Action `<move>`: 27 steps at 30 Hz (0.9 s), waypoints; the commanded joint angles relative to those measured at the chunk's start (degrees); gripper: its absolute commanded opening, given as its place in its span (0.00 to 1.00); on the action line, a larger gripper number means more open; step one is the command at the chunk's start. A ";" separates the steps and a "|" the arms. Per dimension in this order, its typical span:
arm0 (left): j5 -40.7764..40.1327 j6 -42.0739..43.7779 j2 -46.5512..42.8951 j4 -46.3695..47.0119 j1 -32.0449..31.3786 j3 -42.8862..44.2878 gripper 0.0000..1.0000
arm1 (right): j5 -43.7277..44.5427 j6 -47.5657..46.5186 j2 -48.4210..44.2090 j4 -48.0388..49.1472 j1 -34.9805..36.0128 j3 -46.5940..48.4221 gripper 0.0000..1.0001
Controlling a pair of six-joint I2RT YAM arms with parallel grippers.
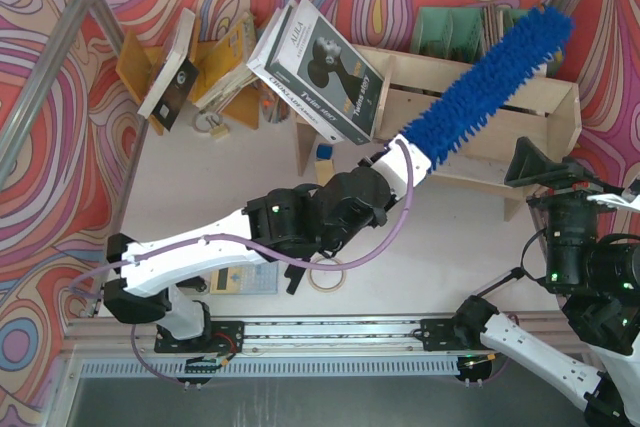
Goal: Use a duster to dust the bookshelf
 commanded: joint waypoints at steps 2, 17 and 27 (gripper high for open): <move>-12.28 2.19 -2.93 7.78 0.81 -2.84 0.00 | -0.06 0.81 -0.35 0.64 0.13 0.26 0.99; -5.90 -9.91 4.69 -8.76 8.69 6.79 0.00 | 0.15 1.50 -0.12 -0.14 0.11 -0.16 0.99; 4.07 -11.84 12.71 -14.46 7.93 17.08 0.00 | 1.23 0.95 -1.04 0.27 0.13 -0.90 0.99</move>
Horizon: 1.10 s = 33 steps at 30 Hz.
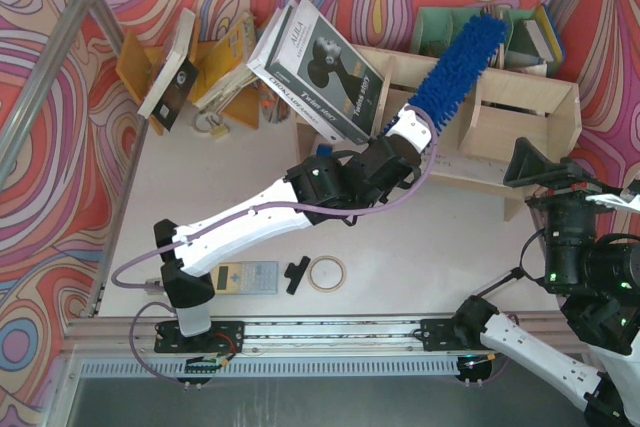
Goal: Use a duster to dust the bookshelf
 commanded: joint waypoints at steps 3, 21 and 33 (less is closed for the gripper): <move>5.29 0.46 0.24 0.08 -2.64 5.01 0.00 | 1.30 -0.10 -1.04 0.51 0.13 -0.88 0.99; 10.11 4.17 7.69 1.45 -10.69 13.89 0.00 | 1.49 1.23 -2.07 -0.55 0.11 -1.10 0.99; 5.26 3.87 -0.02 6.97 -13.75 3.68 0.00 | 0.73 1.03 -2.02 0.04 0.13 -0.61 0.99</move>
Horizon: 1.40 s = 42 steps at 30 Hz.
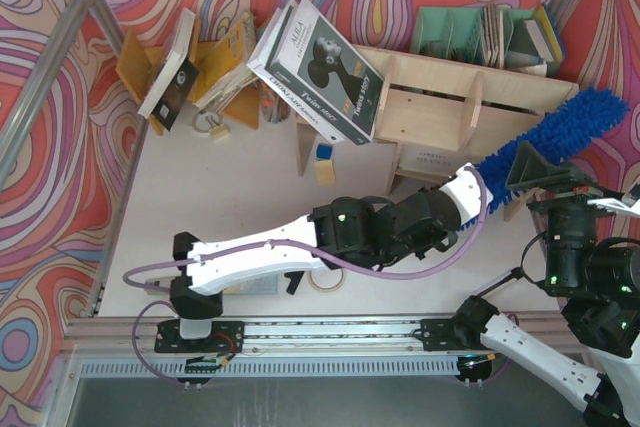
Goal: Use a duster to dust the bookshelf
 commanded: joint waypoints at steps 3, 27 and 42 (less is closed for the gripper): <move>-5.08 1.29 -10.48 8.65 -0.68 -9.01 0.00 | -1.05 0.22 -0.03 0.34 0.13 1.50 0.99; -35.60 3.92 -38.38 -0.78 7.97 -19.12 0.00 | -1.09 -0.40 1.07 1.36 0.12 0.81 0.99; -38.76 -6.54 -48.83 -18.11 12.99 -24.48 0.00 | -1.75 1.17 3.57 1.42 0.13 0.10 0.99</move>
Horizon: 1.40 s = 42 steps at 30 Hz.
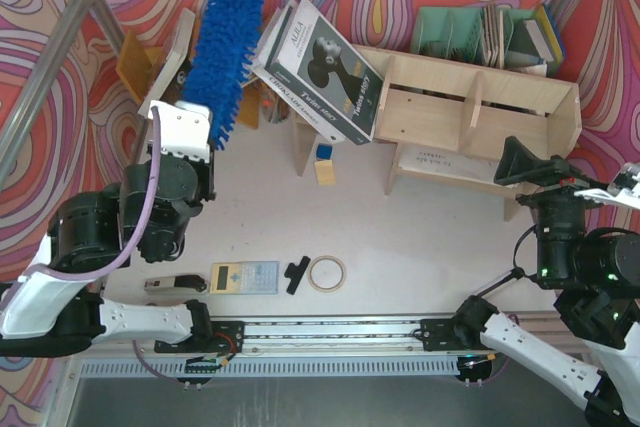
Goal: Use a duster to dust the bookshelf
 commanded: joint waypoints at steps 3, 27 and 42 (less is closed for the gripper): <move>1.90 -4.99 -1.74 -3.69 4.01 -4.24 0.00 | -0.55 1.21 1.55 1.20 0.12 -0.47 0.99; 4.85 -5.21 -2.34 -6.42 15.06 -4.07 0.00 | 0.24 1.22 0.12 0.85 0.13 -1.71 0.99; 17.58 -10.42 -1.77 -3.48 20.25 -16.30 0.00 | 0.11 2.18 0.12 -0.15 0.13 -1.52 0.99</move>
